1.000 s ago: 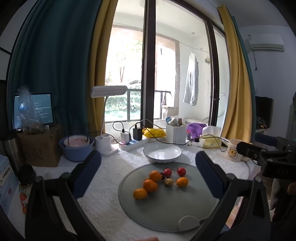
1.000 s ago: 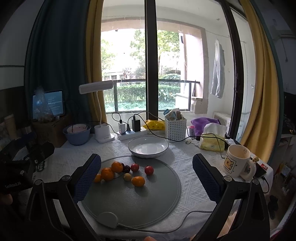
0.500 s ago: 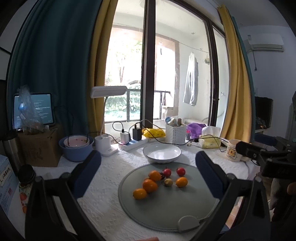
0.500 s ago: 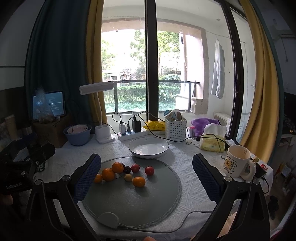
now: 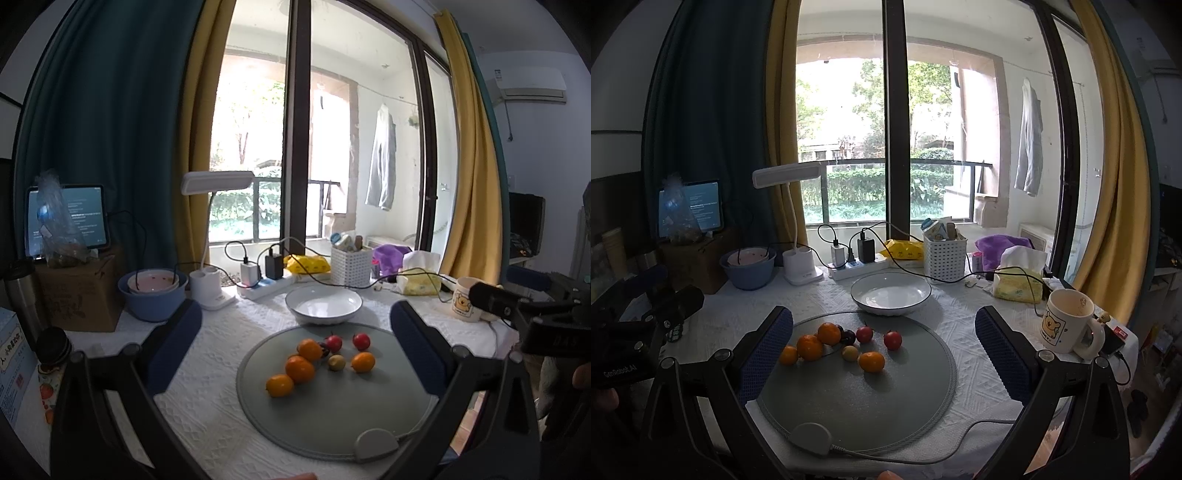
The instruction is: Organize fruits
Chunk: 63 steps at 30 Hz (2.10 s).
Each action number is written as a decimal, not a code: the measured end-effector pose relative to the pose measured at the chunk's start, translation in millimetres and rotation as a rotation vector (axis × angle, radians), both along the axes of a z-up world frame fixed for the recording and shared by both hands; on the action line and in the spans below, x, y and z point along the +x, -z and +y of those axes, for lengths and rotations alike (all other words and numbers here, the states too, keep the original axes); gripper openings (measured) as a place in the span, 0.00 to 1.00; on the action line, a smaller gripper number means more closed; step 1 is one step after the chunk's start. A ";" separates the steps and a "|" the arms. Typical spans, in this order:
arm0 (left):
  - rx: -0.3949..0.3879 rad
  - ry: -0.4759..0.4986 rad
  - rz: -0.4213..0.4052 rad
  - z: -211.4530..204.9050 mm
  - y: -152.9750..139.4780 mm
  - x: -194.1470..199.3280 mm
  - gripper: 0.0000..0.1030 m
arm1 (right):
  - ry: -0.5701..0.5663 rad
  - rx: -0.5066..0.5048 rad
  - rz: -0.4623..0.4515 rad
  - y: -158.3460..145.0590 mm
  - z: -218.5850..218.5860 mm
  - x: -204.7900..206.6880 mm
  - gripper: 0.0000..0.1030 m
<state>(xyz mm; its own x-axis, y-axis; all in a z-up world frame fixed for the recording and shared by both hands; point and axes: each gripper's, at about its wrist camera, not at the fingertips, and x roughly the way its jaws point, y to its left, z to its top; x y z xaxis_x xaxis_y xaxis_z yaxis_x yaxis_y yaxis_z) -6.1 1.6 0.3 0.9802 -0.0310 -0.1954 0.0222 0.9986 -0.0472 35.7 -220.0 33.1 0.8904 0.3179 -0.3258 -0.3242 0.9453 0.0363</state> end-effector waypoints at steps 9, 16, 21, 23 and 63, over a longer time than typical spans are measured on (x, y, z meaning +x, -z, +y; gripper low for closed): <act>0.001 -0.001 0.000 -0.1 -0.1 0.0 1.00 | -0.001 0.001 0.002 0.6 0.6 0.3 0.98; 0.000 0.000 0.000 0.2 -0.1 0.1 1.00 | -0.001 0.000 0.002 0.4 0.5 0.3 0.98; 0.001 0.000 0.001 -0.1 0.3 0.2 1.00 | -0.001 0.003 0.003 1.0 0.7 0.4 0.98; 0.002 0.002 0.002 0.1 0.0 0.2 1.00 | -0.002 0.005 0.009 1.7 1.3 1.2 0.98; 0.021 0.064 0.488 -1.8 98.1 122.1 0.70 | -0.045 -0.042 0.330 79.0 21.5 101.8 0.83</act>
